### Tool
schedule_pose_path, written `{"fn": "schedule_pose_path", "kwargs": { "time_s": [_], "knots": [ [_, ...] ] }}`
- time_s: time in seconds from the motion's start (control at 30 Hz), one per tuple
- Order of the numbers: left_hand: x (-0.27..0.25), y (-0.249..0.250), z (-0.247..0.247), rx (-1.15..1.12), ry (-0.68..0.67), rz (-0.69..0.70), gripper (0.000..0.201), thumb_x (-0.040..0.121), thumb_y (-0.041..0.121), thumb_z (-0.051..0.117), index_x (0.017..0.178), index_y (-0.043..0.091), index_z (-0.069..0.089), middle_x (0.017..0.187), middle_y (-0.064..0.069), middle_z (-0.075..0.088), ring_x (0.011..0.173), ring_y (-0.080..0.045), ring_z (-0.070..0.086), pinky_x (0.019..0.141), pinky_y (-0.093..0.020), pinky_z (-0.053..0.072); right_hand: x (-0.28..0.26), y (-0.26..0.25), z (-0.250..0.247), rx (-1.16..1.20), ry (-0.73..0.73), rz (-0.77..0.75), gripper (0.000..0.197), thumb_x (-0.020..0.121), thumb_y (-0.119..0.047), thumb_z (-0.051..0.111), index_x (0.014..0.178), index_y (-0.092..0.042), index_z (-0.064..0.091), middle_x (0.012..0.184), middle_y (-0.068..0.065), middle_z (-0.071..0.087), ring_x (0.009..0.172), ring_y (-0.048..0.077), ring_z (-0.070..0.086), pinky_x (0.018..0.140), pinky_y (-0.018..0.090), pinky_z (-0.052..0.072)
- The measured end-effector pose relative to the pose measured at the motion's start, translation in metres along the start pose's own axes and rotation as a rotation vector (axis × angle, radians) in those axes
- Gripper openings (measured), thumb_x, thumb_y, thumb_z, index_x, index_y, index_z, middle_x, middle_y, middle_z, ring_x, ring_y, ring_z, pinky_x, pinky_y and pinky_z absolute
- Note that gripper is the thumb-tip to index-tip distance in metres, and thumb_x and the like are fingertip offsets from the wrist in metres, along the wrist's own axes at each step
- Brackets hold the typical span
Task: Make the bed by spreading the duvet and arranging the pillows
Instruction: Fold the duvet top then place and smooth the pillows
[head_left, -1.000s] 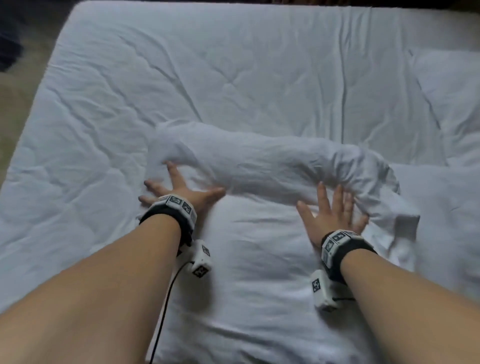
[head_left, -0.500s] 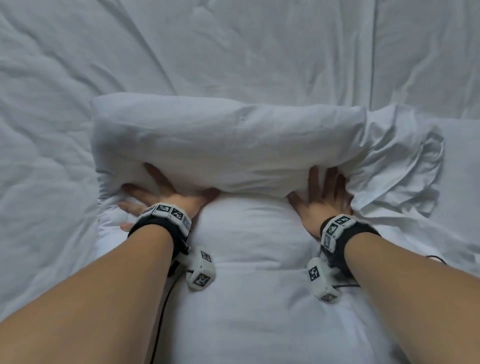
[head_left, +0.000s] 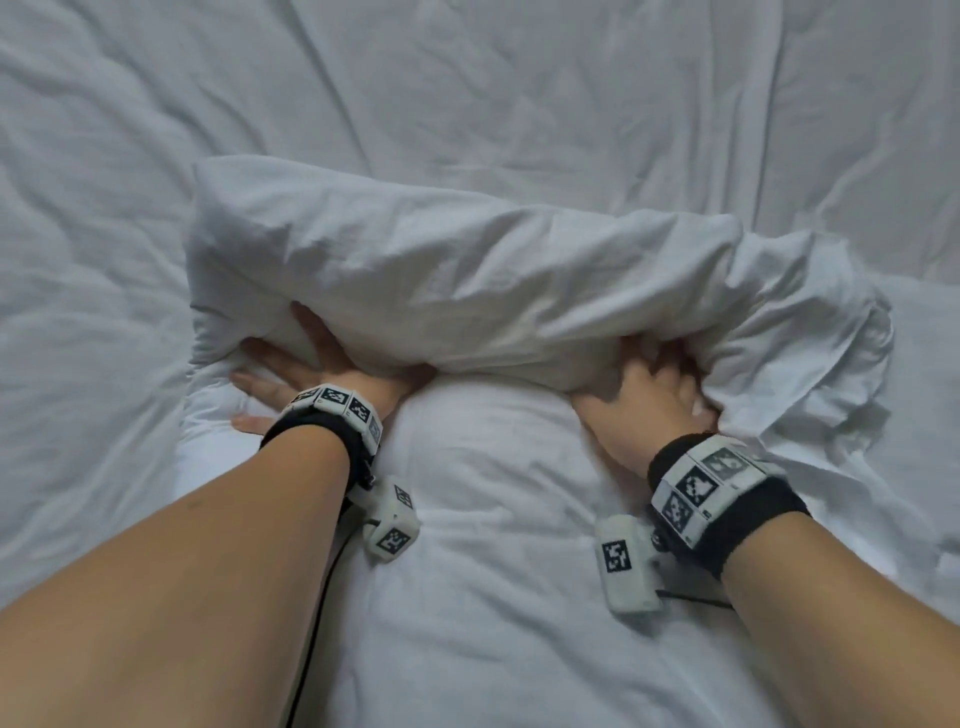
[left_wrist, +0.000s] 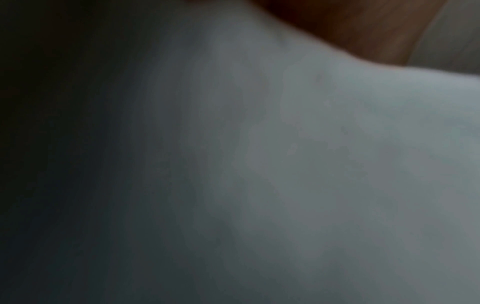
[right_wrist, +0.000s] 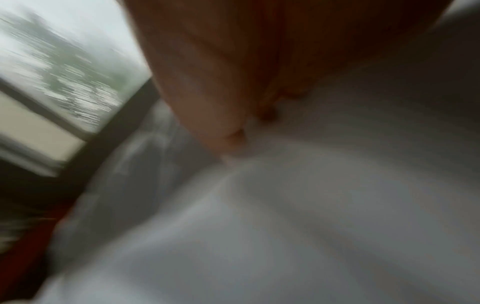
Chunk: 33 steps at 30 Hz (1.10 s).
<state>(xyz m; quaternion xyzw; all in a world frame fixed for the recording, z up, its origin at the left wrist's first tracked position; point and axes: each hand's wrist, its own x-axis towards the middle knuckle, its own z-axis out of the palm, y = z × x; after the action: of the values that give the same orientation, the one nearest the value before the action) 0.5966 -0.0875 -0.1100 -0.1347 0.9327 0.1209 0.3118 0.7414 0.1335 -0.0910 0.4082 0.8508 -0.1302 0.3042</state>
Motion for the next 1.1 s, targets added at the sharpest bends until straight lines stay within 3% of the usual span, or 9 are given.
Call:
{"fn": "schedule_pose_path", "kwargs": {
  "time_s": [0.07, 0.17, 0.3, 0.47, 0.57, 0.67, 0.83, 0.97, 1.1],
  "knots": [
    [0.001, -0.002, 0.001, -0.009, 0.008, 0.002, 0.157, 0.017, 0.115, 0.028, 0.144, 0.052, -0.038, 0.164, -0.013, -0.032, 0.151, -0.044, -0.025, 0.112, -0.076, -0.007, -0.031, -0.045, -0.042, 0.120, 0.038, -0.100, 0.084, 0.091, -0.066, 0.041, 0.159, -0.024, 0.015, 0.168, 0.011, -0.006, 0.154, 0.030, -0.014, 0.122, 0.057, -0.008],
    [0.005, -0.004, 0.000, -0.018, -0.027, 0.019, 0.152, 0.028, 0.115, 0.016, 0.155, 0.043, -0.025, 0.166, -0.018, -0.026, 0.151, -0.046, -0.023, 0.113, -0.077, -0.006, -0.045, -0.136, -0.068, 0.133, 0.201, -0.481, 0.078, 0.093, -0.065, 0.036, 0.159, -0.041, 0.001, 0.167, -0.003, -0.022, 0.150, 0.028, -0.030, 0.116, 0.059, -0.022],
    [0.014, -0.006, 0.005, 0.000, 0.003, 0.001, 0.157, 0.016, 0.115, 0.017, 0.148, 0.048, -0.035, 0.164, -0.014, -0.033, 0.150, -0.044, -0.028, 0.112, -0.075, -0.008, 0.028, -0.188, -0.026, -0.033, 0.029, -0.434, 0.073, 0.093, -0.075, 0.018, 0.156, -0.049, -0.007, 0.167, -0.006, -0.023, 0.151, 0.029, -0.027, 0.114, 0.062, -0.021],
    [0.018, -0.002, 0.010, 0.018, 0.021, -0.026, 0.166, 0.006, 0.115, 0.026, 0.141, 0.048, -0.045, 0.161, -0.013, -0.039, 0.148, -0.045, -0.031, 0.109, -0.078, -0.009, 0.072, -0.182, -0.029, -0.016, -0.173, -0.453, 0.074, 0.093, -0.077, 0.018, 0.157, -0.047, -0.003, 0.169, -0.001, -0.013, 0.153, 0.034, -0.018, 0.118, 0.060, -0.012],
    [0.018, -0.003, 0.013, 0.000, 0.072, -0.002, 0.160, 0.014, 0.116, 0.027, 0.142, 0.049, -0.043, 0.163, -0.016, -0.033, 0.150, -0.046, -0.026, 0.109, -0.079, -0.008, 0.059, -0.147, -0.074, 0.110, -0.038, -0.409, 0.072, 0.094, -0.078, 0.019, 0.157, -0.048, 0.004, 0.170, 0.001, -0.008, 0.154, 0.033, -0.014, 0.121, 0.057, -0.008],
    [0.019, -0.004, 0.013, 0.037, 0.071, -0.006, 0.158, 0.016, 0.116, 0.027, 0.139, 0.049, -0.046, 0.163, -0.019, -0.033, 0.149, -0.049, -0.024, 0.110, -0.078, -0.006, 0.063, -0.056, -0.087, -0.084, 0.118, -0.176, 0.078, 0.087, -0.084, 0.012, 0.156, -0.051, 0.000, 0.168, -0.006, -0.014, 0.153, 0.031, -0.020, 0.117, 0.060, -0.017],
    [0.007, 0.005, 0.000, 0.104, -0.005, -0.012, 0.162, 0.014, 0.115, 0.032, 0.139, 0.047, -0.046, 0.161, -0.021, -0.034, 0.149, -0.050, -0.023, 0.113, -0.076, -0.005, 0.091, 0.002, -0.039, -0.045, -0.024, -0.091, 0.089, 0.083, -0.088, 0.010, 0.156, -0.044, -0.014, 0.167, -0.004, -0.021, 0.150, 0.036, -0.028, 0.121, 0.055, -0.015],
    [-0.007, 0.015, -0.039, 0.238, -0.092, -0.061, 0.163, 0.034, 0.102, 0.061, 0.154, 0.037, -0.028, 0.163, -0.028, -0.019, 0.151, -0.052, -0.006, 0.122, -0.066, 0.004, 0.097, -0.001, -0.028, -0.029, -0.016, -0.109, 0.090, 0.085, -0.086, 0.008, 0.157, -0.040, -0.017, 0.166, -0.001, -0.026, 0.147, 0.039, -0.032, 0.119, 0.055, -0.019],
    [-0.010, 0.057, -0.084, 0.174, 0.149, 0.229, 0.108, 0.070, 0.070, 0.066, 0.156, 0.028, 0.015, 0.167, -0.014, 0.002, 0.155, -0.038, -0.001, 0.123, -0.061, 0.009, 0.095, 0.005, -0.023, 0.000, -0.021, -0.120, 0.090, 0.085, -0.087, 0.008, 0.157, -0.041, -0.018, 0.165, -0.002, -0.028, 0.146, 0.038, -0.034, 0.119, 0.054, -0.020]
  ]
}}
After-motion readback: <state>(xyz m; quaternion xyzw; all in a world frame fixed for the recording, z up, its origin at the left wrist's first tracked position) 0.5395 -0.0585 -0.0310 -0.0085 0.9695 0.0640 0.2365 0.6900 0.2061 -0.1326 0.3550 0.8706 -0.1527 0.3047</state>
